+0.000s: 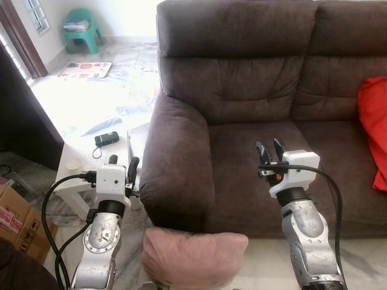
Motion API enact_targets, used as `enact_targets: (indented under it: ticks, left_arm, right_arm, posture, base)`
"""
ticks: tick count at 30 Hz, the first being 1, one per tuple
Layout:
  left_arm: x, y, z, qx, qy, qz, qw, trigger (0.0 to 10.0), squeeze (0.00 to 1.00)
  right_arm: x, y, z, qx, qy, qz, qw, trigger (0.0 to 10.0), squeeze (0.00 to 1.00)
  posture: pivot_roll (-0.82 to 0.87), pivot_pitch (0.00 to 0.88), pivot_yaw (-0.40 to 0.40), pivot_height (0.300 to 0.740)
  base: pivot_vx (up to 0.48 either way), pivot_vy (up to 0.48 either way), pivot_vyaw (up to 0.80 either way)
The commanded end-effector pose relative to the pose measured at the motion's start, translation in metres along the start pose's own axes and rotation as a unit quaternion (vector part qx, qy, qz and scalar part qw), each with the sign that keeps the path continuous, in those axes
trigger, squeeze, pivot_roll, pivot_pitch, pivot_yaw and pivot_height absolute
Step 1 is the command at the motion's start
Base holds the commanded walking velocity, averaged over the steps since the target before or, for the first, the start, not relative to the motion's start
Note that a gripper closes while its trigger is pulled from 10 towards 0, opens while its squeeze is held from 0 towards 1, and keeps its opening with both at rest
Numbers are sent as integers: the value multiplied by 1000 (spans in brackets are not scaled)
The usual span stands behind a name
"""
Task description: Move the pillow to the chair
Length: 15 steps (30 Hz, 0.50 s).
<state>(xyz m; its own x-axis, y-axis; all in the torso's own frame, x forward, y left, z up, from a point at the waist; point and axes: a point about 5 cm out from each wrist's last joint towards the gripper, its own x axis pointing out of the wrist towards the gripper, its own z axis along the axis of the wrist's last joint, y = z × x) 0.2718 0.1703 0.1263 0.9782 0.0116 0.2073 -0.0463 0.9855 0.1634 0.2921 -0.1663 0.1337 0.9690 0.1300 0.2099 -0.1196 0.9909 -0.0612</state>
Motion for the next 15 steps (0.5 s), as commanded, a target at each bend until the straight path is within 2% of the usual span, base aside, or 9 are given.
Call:
enact_targets:
  ticks: [1,15]
  left_arm:
    - [1,0,2,0,1,2,1000,10000,0]
    - [3,-4,3,-3,-2,-4,1000,10000,0]
  right_arm:
    - [1,0,2,3,-3,1,1000,10000,0]
    - [2,-1,1,1,-1,1,1000,10000,0]
  posture:
    - [-5,77,14,673]
    - [-5,78,14,673]
  base:
    - [0,0,0]
    - [0,0,0]
